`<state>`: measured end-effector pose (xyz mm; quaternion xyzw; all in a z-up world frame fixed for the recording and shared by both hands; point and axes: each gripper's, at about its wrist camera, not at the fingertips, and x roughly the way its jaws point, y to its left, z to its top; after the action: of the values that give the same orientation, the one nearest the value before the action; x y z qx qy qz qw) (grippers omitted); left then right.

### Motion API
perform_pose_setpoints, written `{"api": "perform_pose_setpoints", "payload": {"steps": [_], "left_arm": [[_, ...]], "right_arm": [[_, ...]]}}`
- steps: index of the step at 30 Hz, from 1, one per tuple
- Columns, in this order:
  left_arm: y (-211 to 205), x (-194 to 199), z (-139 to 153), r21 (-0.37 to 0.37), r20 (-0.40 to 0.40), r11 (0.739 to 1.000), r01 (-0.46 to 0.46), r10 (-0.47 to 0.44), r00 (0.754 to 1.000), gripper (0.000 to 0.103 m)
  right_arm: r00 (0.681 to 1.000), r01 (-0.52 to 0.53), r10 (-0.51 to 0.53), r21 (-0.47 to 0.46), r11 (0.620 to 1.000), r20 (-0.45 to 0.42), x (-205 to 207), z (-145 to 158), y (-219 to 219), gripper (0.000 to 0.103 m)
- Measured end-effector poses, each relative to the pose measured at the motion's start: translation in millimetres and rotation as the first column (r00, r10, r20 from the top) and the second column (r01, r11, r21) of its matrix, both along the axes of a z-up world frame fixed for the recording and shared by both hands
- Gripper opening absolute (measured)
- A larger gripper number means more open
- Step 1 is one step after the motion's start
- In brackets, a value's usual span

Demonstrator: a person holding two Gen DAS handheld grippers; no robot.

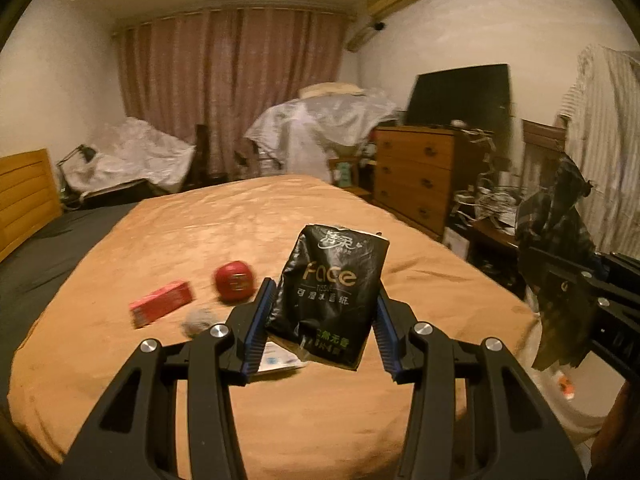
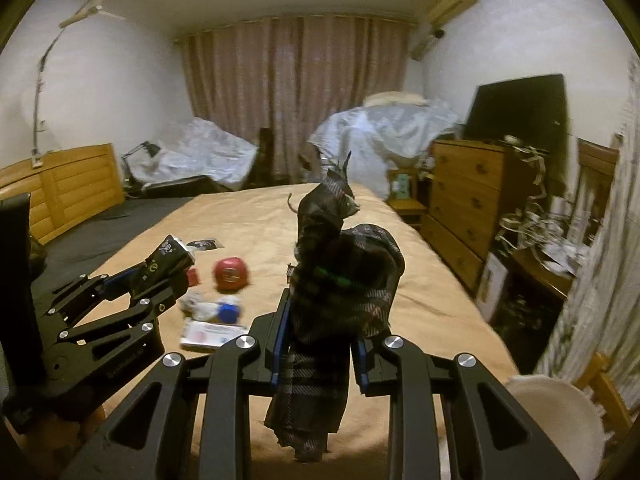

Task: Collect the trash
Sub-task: 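Carry the black packet and plaid cloth with both tools over the white bucket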

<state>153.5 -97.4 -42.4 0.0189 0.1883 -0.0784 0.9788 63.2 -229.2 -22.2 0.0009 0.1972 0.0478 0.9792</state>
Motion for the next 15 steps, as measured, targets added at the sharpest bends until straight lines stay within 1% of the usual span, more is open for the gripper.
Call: {"api": "perform_pose_setpoints", "payload": {"steps": [7,11,15], "left_arm": [[-59,0,-2,-0.001,-0.017,0.992,0.125,-0.125,0.992,0.045],[-98,-1,-5,-0.001,-0.037,0.979,0.206,-0.206,0.978,0.045],[-133,-3,-10,-0.003,-0.069,0.959,0.284,-0.284,0.956,0.045]], "right_arm": [[0.990,0.135,-0.135,0.011,0.991,-0.035,-32,-1,-95,0.027],[0.978,0.202,-0.201,0.006,0.979,-0.063,-48,-5,-144,0.027],[0.960,0.265,-0.263,0.015,0.964,-0.096,-61,-9,-194,0.027]]}}
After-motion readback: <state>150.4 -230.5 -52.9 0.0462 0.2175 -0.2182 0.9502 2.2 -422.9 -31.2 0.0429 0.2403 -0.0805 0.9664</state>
